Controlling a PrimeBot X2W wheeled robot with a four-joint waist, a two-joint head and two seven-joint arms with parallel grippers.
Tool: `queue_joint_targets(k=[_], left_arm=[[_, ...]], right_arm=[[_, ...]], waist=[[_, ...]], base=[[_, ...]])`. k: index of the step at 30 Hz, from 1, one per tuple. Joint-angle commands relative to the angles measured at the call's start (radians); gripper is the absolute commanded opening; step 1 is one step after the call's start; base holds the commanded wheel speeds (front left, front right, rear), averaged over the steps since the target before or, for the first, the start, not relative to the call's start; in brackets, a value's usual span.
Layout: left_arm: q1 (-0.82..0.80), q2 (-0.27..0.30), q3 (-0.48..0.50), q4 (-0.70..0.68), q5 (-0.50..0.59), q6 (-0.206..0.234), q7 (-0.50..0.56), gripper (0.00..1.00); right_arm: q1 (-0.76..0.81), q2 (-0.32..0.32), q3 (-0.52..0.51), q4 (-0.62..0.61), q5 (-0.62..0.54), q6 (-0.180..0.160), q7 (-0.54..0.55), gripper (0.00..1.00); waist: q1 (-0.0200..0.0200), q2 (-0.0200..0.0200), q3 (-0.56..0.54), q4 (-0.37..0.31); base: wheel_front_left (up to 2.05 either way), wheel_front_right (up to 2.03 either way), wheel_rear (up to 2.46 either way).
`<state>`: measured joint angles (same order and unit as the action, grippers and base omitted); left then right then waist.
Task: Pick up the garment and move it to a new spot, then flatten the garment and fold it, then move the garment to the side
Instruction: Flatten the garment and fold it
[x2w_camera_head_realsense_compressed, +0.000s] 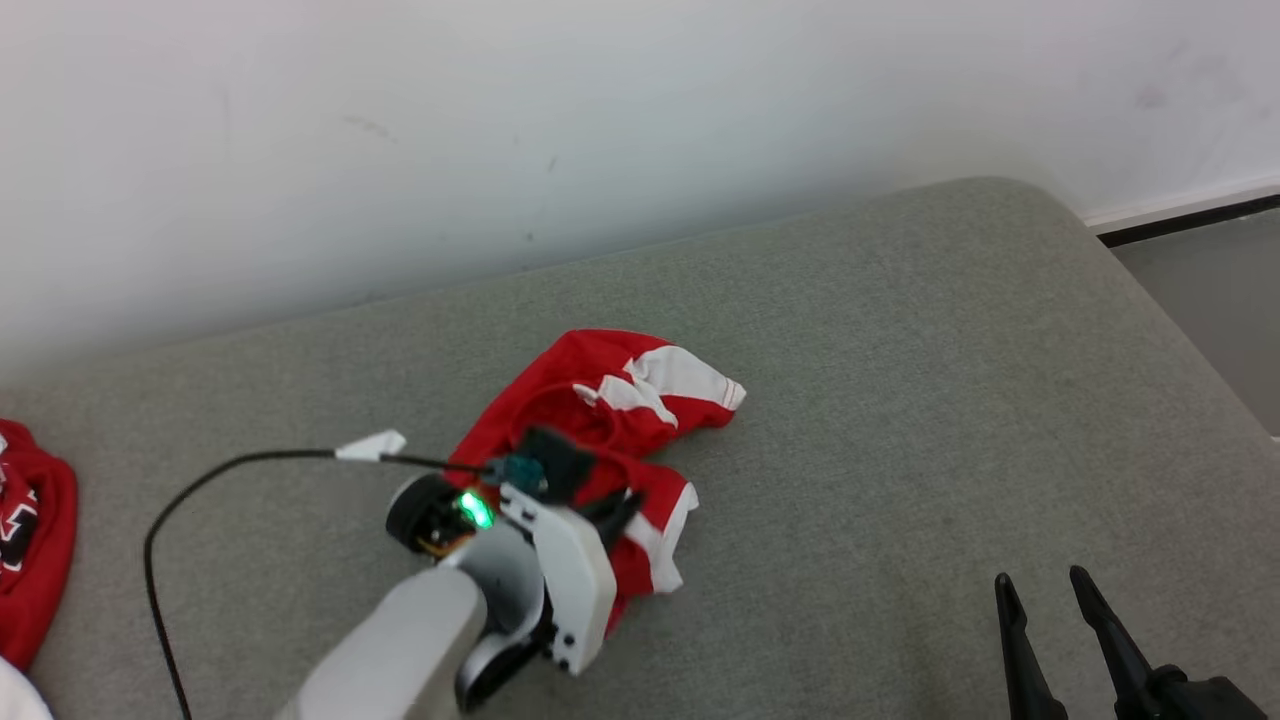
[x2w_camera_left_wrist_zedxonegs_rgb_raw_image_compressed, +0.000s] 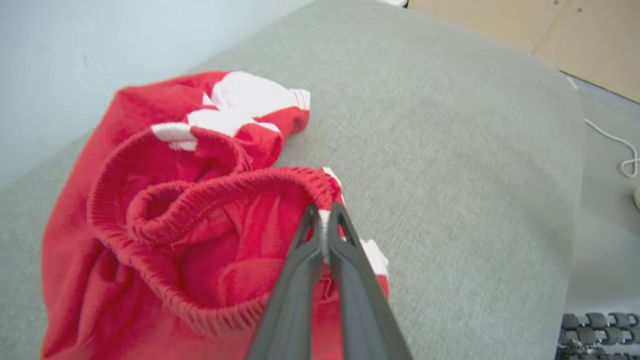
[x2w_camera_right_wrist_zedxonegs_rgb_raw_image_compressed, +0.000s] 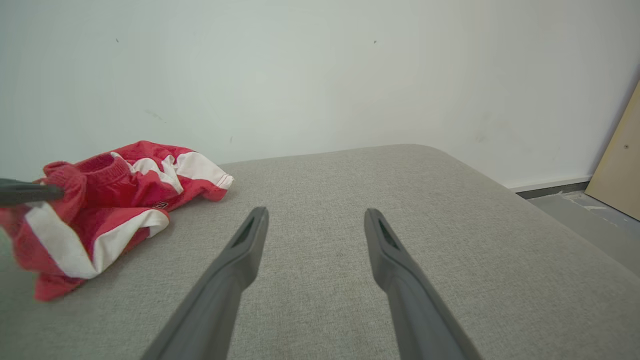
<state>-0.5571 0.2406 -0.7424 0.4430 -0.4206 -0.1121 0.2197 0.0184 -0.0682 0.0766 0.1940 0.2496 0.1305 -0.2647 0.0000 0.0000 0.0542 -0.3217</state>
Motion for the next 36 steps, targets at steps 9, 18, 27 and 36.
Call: queue_joint_targets(k=[9,18,27,36], left_arm=[[-0.268,-0.021,0.152,0.023,-0.069,0.041,-0.031,0.0],[-0.494,-0.05,0.208,0.149,-0.048,0.048,-0.161,0.0],[-0.577,-0.124,0.184,0.227,-0.067,0.009,-0.319,0.0],[-0.323,-0.127,0.062,0.083,-0.169,-0.017,-0.362,0.0]], right_arm=[[-0.072,0.005,0.034,0.011,0.027,0.0,0.0,1.0],[-0.096,0.017,0.04,0.022,0.053,0.0,0.001,1.0],[-0.095,0.017,0.021,0.01,0.094,0.0,0.001,1.0],[-0.064,0.017,-0.011,0.012,0.063,0.0,0.001,1.0]], waist=[[0.0,0.0,0.051,-0.105],[0.0,0.0,0.103,-0.199],[0.0,0.0,0.122,-0.208],[0.0,0.0,0.082,-0.125]], base=[[0.0,0.0,0.0],[0.0,0.0,0.0],[0.0,0.0,0.0],[0.0,0.0,0.0]])
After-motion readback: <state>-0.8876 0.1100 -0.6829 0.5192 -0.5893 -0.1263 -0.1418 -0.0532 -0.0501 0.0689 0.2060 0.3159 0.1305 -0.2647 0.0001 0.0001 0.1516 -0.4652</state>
